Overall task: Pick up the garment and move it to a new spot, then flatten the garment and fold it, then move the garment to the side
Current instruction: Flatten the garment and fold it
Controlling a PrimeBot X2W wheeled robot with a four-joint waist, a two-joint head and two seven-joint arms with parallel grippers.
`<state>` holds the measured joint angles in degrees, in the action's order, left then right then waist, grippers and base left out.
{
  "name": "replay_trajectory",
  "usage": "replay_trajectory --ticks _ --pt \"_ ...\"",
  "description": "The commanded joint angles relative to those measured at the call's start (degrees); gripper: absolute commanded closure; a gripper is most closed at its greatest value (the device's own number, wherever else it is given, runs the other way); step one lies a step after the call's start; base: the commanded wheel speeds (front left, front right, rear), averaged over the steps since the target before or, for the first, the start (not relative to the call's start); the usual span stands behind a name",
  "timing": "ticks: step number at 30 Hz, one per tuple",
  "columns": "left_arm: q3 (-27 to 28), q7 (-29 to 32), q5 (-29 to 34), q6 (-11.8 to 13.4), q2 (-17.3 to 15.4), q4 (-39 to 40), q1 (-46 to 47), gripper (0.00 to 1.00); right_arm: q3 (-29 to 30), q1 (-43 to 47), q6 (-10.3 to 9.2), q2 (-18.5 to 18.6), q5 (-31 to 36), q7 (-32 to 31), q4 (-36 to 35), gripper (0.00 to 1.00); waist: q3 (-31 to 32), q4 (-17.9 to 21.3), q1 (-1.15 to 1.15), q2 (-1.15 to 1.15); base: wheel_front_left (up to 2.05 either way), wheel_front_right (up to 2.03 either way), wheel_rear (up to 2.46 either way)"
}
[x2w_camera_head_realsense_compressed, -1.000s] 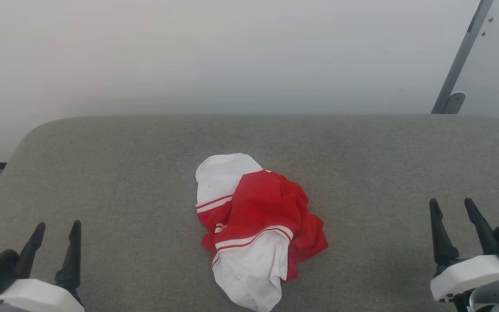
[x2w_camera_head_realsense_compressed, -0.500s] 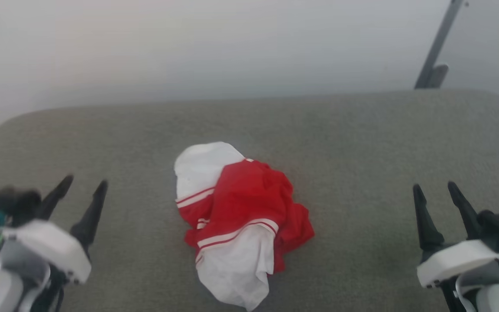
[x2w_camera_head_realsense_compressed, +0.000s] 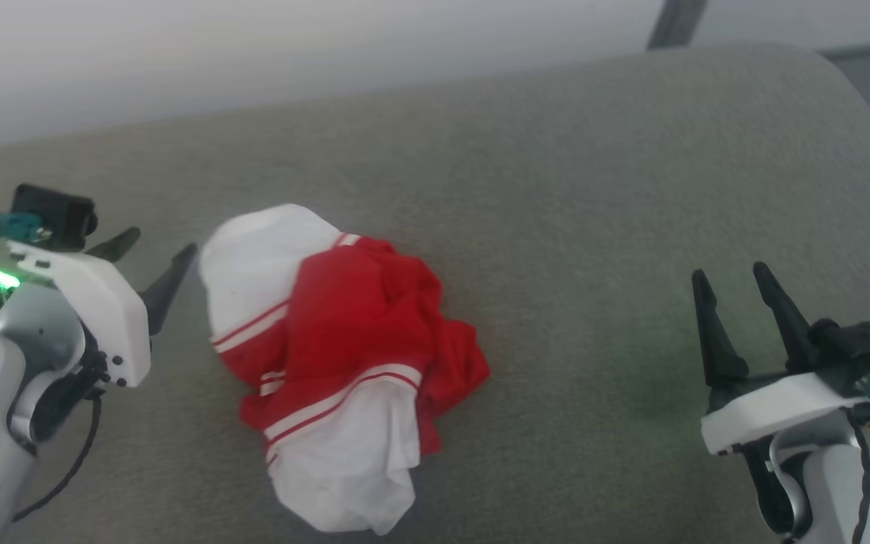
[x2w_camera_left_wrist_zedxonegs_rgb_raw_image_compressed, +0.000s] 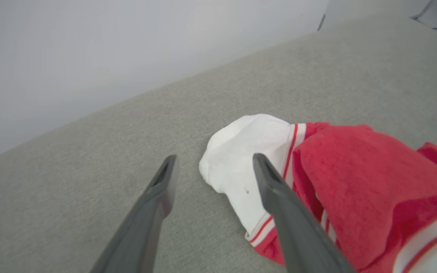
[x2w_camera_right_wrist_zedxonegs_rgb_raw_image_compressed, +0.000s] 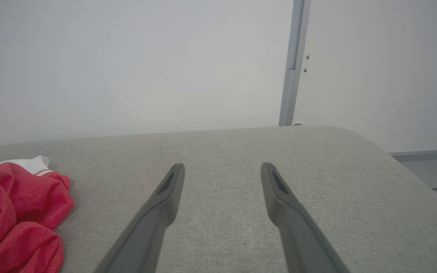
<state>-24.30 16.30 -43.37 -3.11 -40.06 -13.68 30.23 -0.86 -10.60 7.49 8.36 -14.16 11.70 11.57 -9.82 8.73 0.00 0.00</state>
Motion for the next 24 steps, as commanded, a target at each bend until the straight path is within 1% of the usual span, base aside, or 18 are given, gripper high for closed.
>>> replay_trajectory --ticks 1,6,9,12,15,18,19,21,22,24 --pt "-0.9 1.7 -0.4 -0.7 -0.1 -1.4 1.5 0.0 -0.3 -1.0 0.0 -0.3 -0.4 0.7 0.3 0.0 -2.5 2.4 0.0 0.0 0.0 0.0 0.0" --pt "-3.8 9.7 -1.1 -2.0 0.7 -8.0 6.5 0.0 -1.0 -2.6 0.0 -0.4 -0.7 1.6 1.5 0.0 -4.5 4.1 0.0 0.0 0.0 0.0 0.0" --pt "-5.6 15.0 -0.8 -1.8 1.3 -12.4 8.9 0.0 -1.4 -3.2 0.0 -0.4 -1.0 2.1 2.3 0.0 -5.4 4.7 0.0 0.0 0.0 0.0 0.0" --pt "-6.6 19.2 -1.2 -0.8 2.1 -16.9 11.0 0.0 -1.7 -4.0 0.0 -0.5 -1.0 2.4 2.8 0.0 -6.3 5.2 0.0 0.0 0.0 0.0 0.0" --pt "-7.5 22.1 -1.3 -0.3 3.3 -20.8 12.3 0.0 -2.0 -4.6 0.0 -0.5 -1.1 2.7 3.3 0.0 -7.0 5.6 0.0 0.0 0.0 0.0 0.0" --pt "-8.1 23.5 -2.1 -0.6 5.0 -24.3 13.0 0.0 -2.2 -5.2 0.0 -0.4 -1.3 2.8 3.8 0.0 -7.5 5.8 0.0 0.0 0.0 0.0 0.0" --pt "-8.3 23.8 -2.3 -0.6 5.6 -25.5 13.1 0.17 -2.2 -5.3 0.0 -0.4 -1.3 2.9 3.9 0.0 -7.7 5.8 0.0 0.0 0.0 0.0 0.0" --pt "-8.6 23.8 -2.7 -1.2 6.7 -27.3 13.6 0.98 -2.3 -5.6 0.0 -0.4 -1.3 3.0 4.2 0.0 -7.9 5.8 0.0 0.0 0.0 0.0 0.0" --pt "-8.6 23.4 -2.8 -1.5 7.1 -28.0 13.8 1.0 -2.3 -5.8 0.0 -0.4 -1.3 3.1 4.3 0.0 -8.0 5.8 0.0 0.0 0.0 0.0 0.0" --pt "-8.5 22.8 -3.2 -1.9 7.6 -29.4 14.5 1.0 -2.2 -6.0 0.0 -0.3 -1.2 3.2 4.5 0.0 -8.1 5.6 0.0 0.0 0.0 0.0 0.0"
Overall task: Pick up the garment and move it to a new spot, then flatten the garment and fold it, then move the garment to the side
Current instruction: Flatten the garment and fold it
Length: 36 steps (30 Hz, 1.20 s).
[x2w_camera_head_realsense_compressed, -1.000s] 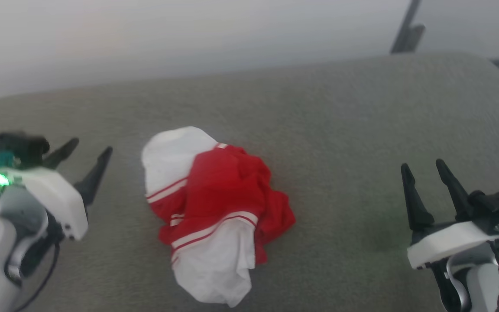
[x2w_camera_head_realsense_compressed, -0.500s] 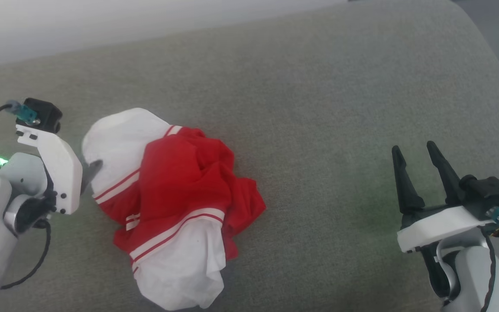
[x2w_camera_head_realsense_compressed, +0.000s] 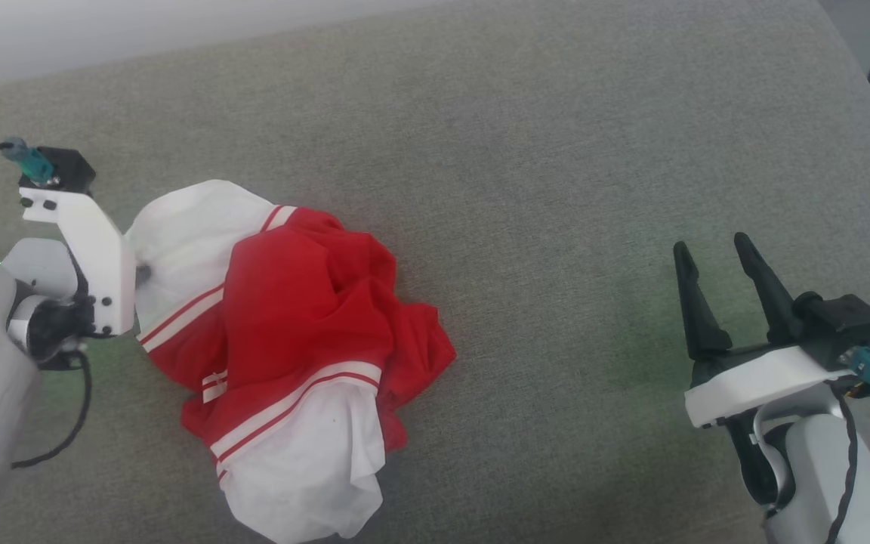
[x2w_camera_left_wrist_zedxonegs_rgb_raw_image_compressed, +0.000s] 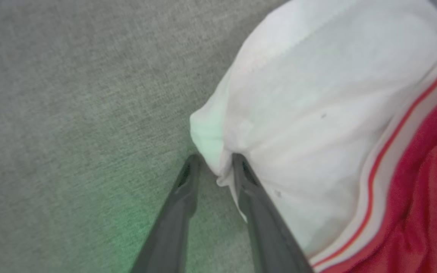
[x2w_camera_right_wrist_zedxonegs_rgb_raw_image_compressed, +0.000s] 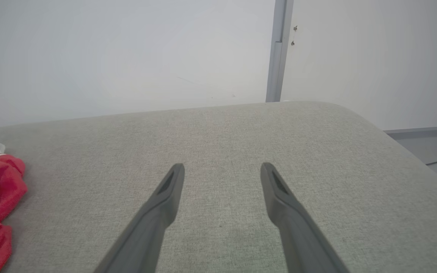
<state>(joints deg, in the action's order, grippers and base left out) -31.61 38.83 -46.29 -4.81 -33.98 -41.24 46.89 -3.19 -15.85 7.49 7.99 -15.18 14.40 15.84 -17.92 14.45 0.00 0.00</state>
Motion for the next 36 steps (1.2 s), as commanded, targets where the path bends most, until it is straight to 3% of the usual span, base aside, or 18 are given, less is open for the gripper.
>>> replay_trajectory --ticks 1,10,14,18,28,32,36 --pt "-0.9 -0.3 -0.6 -0.4 1.8 -2.2 -1.8 1.0 0.3 -0.7 0.0 0.1 0.0 0.5 0.3 0.0 0.0 -0.3 0.0 0.0 0.0 0.0 0.0" --pt "0.9 -4.2 -1.6 -1.1 -0.1 -2.7 -0.4 1.0 2.1 0.6 0.0 0.4 1.0 0.7 0.8 0.0 2.4 -3.7 0.0 0.0 0.0 0.0 0.0" --pt "1.5 -5.1 -1.9 -0.2 -1.6 -0.4 -2.2 1.0 2.5 1.6 0.0 0.6 1.3 0.7 1.1 0.0 3.9 -5.8 0.0 0.0 0.0 0.0 0.0" --pt "2.1 -5.2 -2.1 1.8 -3.8 3.0 -5.4 1.0 2.5 2.0 0.0 0.6 1.3 0.3 0.9 0.0 5.3 -7.9 0.0 0.0 0.0 0.0 0.0" --pt "4.2 -3.4 -4.2 9.3 -9.5 10.5 -17.4 1.0 2.3 2.6 0.0 0.6 1.8 -1.2 0.0 0.0 7.2 -10.4 0.0 0.0 0.0 0.0 0.0" --pt "4.7 -3.3 -5.1 11.4 -10.2 11.3 -21.1 1.0 2.0 2.6 0.0 0.8 1.4 -1.3 -0.1 0.0 7.3 -10.5 0.0 0.0 0.0 0.0 0.0" --pt "5.2 -4.0 -6.4 12.0 -8.8 10.6 -23.3 1.0 1.3 2.7 0.0 0.8 1.1 -1.8 -0.1 0.0 7.5 -10.6 0.0 0.0 0.0 0.0 0.0"
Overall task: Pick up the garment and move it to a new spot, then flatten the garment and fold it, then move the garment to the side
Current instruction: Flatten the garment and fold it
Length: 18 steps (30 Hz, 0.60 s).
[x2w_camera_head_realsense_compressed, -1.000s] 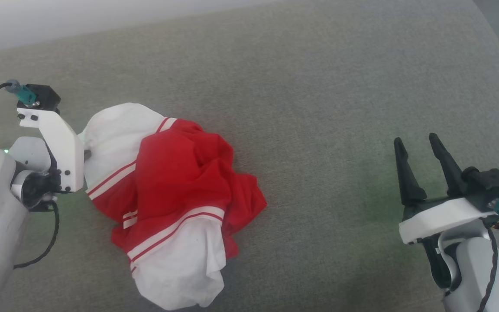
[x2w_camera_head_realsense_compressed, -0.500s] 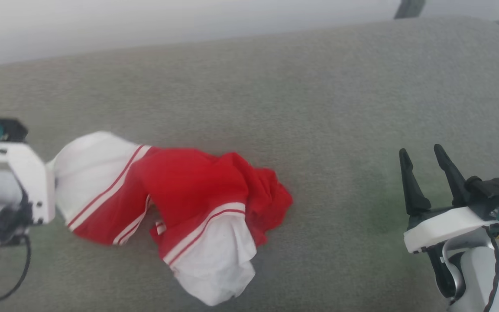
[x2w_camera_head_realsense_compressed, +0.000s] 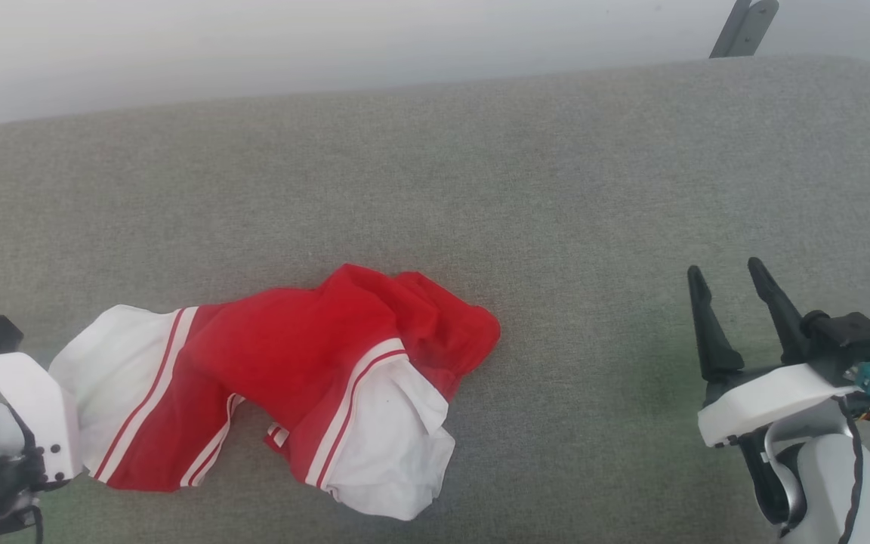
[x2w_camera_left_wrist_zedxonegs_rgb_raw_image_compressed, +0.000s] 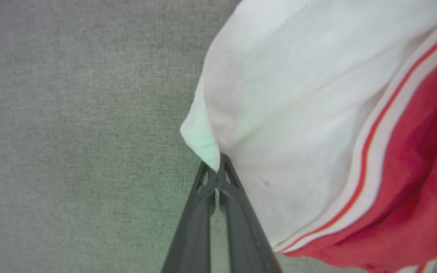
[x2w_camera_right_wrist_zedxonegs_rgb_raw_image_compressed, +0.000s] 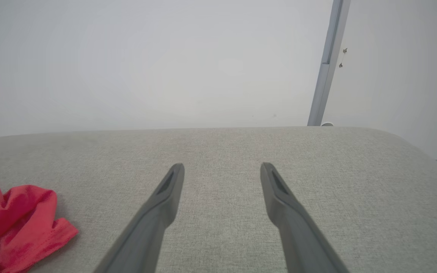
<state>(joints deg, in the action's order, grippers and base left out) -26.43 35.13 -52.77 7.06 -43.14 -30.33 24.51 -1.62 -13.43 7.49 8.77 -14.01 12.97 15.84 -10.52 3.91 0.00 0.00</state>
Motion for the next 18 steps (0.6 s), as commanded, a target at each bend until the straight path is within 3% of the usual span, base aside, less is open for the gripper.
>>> replay_trajectory --ticks 1,3,4,5,6,7,8,18 --pt "0.0 -0.6 -0.3 0.0 0.8 -0.5 -1.3 1.0 -0.5 0.3 0.0 0.1 -0.1 -0.4 -0.1 0.0 0.2 -0.1 0.0 0.0 0.0 0.0 0.0" --pt "0.3 -2.3 -0.4 -0.6 1.8 -0.5 -1.1 1.0 -1.0 0.5 0.0 0.3 -0.3 -0.7 -0.1 0.0 0.6 -0.3 0.0 0.0 0.0 0.0 0.0" --pt "0.5 -3.2 -0.3 -0.6 2.1 -0.7 -1.0 0.78 -1.2 0.6 0.0 0.4 -0.4 -0.8 0.0 0.0 0.8 -0.4 0.0 0.0 0.0 0.0 0.0" --pt "0.7 -3.8 -0.4 -0.6 2.3 -0.8 -0.9 0.7 -1.4 0.7 0.0 0.5 -0.4 -1.0 0.1 0.0 1.1 -0.6 0.0 0.0 0.0 0.0 0.0" --pt "0.7 -4.5 -0.3 -0.7 2.4 -0.8 -0.7 0.46 -1.5 0.9 0.0 0.6 -0.5 -0.9 0.2 0.0 1.5 -0.8 0.0 0.0 0.0 0.0 0.0" --pt "0.8 -5.0 -0.2 -0.9 2.6 -0.7 -0.5 0.05 -1.7 1.1 0.0 0.7 -0.5 -1.1 0.2 0.0 1.9 -1.1 0.0 0.0 0.0 0.0 0.0" --pt "0.9 -5.5 -0.3 -1.0 2.8 -0.6 -0.4 0.0 -2.0 1.3 0.0 0.8 -0.5 -1.3 0.2 0.0 2.3 -1.3 0.0 0.0 0.0 0.0 0.0" --pt "1.4 -12.2 2.1 -0.7 2.4 4.6 -1.5 0.0 -6.7 3.0 0.0 2.7 -1.9 -3.8 -1.2 0.0 6.5 -4.9 0.0 0.0 0.0 0.0 0.0"
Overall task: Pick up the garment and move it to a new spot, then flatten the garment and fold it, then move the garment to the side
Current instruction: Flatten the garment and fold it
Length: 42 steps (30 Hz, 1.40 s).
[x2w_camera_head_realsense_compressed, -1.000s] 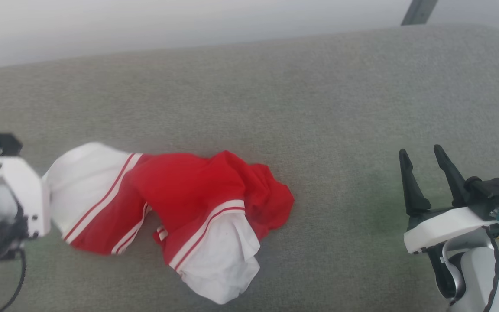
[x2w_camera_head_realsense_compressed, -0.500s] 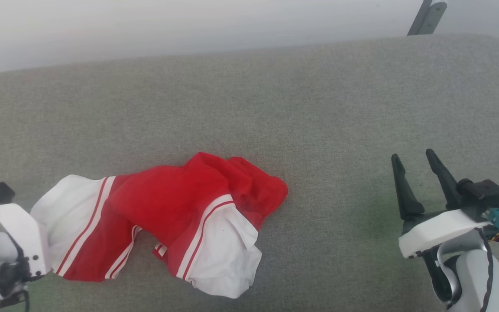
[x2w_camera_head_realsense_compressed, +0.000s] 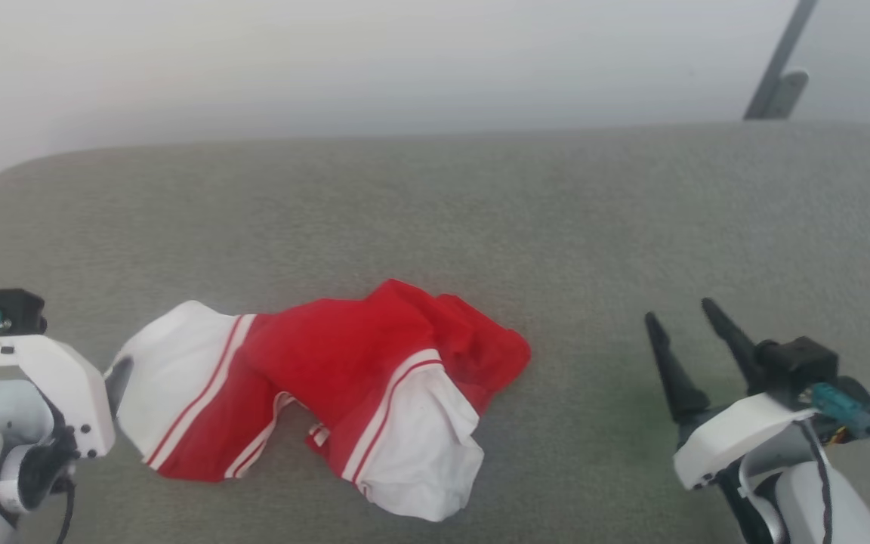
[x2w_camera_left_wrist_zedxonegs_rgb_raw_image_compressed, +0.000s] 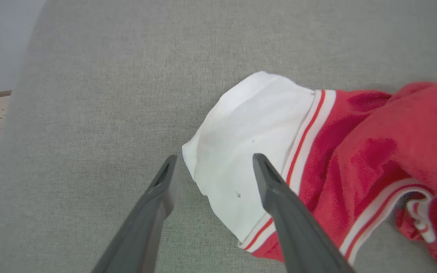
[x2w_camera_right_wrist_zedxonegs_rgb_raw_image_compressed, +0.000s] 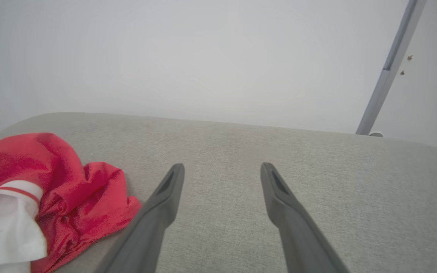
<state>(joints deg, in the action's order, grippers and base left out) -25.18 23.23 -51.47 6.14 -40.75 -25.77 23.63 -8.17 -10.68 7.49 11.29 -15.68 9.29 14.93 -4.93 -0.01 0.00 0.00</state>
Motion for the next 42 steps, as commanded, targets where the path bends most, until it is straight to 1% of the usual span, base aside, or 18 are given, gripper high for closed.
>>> replay_trajectory --ticks 1,5,9,16,20,23,26,31,35,36,37,38,39,42 --pt "0.5 -1.8 0.9 0.4 0.1 1.1 -1.1 0.0 -1.0 0.5 0.0 0.4 -0.7 -0.5 -0.6 0.0 1.4 -1.4 0.0 0.0 0.0 0.0 0.0" --pt "1.1 -8.7 3.4 1.5 0.2 5.4 -3.0 0.0 -4.6 1.3 0.0 1.4 -2.4 -2.6 -1.4 0.0 3.1 -3.2 0.0 0.0 0.0 0.0 0.0" --pt "1.9 -16.1 5.5 2.6 0.0 9.9 -6.3 0.0 -9.4 1.8 0.0 2.8 -4.9 -5.5 -2.8 0.0 4.2 -4.6 0.0 0.0 0.0 0.0 0.0" --pt "4.5 -28.1 8.2 6.2 1.0 15.4 -12.1 0.0 -20.0 0.5 0.0 6.8 -10.9 -13.4 -5.4 0.0 4.7 -6.4 0.0 0.0 0.0 0.0 0.0" --pt "6.3 -33.4 8.2 8.2 2.6 17.5 -15.1 0.0 -26.0 -0.8 0.0 9.3 -14.8 -18.3 -7.0 0.0 4.3 -7.2 0.0 0.0 0.0 0.0 0.0" --pt "7.2 -35.4 7.5 9.3 3.7 18.4 -17.1 0.0 -28.9 -2.0 0.0 11.0 -16.6 -21.1 -7.5 0.0 3.7 -7.9 0.0 0.0 0.0 0.0 0.0" --pt "7.5 -36.1 7.4 9.8 4.8 18.8 -18.1 0.0 -30.7 -3.2 0.0 11.8 -17.6 -23.3 -6.8 0.0 2.8 -8.7 0.0 0.0 0.0 0.0 0.0" --pt "7.0 -36.8 8.0 9.4 6.1 18.6 -17.6 0.0 -32.7 -5.6 0.0 12.3 -16.2 -25.1 -4.5 0.0 1.1 -10.2 0.0 0.0 0.0 0.0 0.0" --pt "7.0 -37.2 7.9 9.3 6.8 18.0 -16.4 0.0 -34.2 -7.4 0.0 11.7 -15.0 -25.5 -2.2 0.0 -0.1 -11.0 0.0 0.0 0.0 0.0 0.0" --pt "6.9 -37.1 8.0 9.2 7.0 17.8 -16.2 0.0 -34.3 -7.8 0.0 11.4 -14.9 -25.2 -1.7 0.3 -0.3 -11.1 0.0 0.0 0.0 0.0 0.0" --pt "6.9 -37.1 8.0 9.2 7.0 17.8 -16.2 0.0 -34.3 -7.8 0.0 11.4 -14.9 -25.2 -1.7 0.3 -0.3 -11.1 0.0 0.0 0.0 0.0 0.0" --pt "6.9 -37.3 8.1 9.0 7.2 17.7 -16.1 0.0 -34.5 -8.2 0.0 11.2 -14.6 -24.8 -1.2 0.7 -0.5 -11.2 0.0 0.0 0.0 0.0 0.0" --pt "6.9 -37.4 8.1 8.8 7.4 17.6 -16.1 0.0 -34.7 -8.5 0.0 11.2 -14.4 -24.7 -0.7 1.0 -0.6 -11.2 0.0 0.0 0.0 0.0 0.0" --pt "7.3 -37.7 8.3 8.5 7.9 17.3 -16.1 0.0 -34.4 -9.5 0.0 10.7 -13.6 -23.1 0.5 1.0 -1.0 -11.2 0.0 0.0 0.0 0.0 0.0"
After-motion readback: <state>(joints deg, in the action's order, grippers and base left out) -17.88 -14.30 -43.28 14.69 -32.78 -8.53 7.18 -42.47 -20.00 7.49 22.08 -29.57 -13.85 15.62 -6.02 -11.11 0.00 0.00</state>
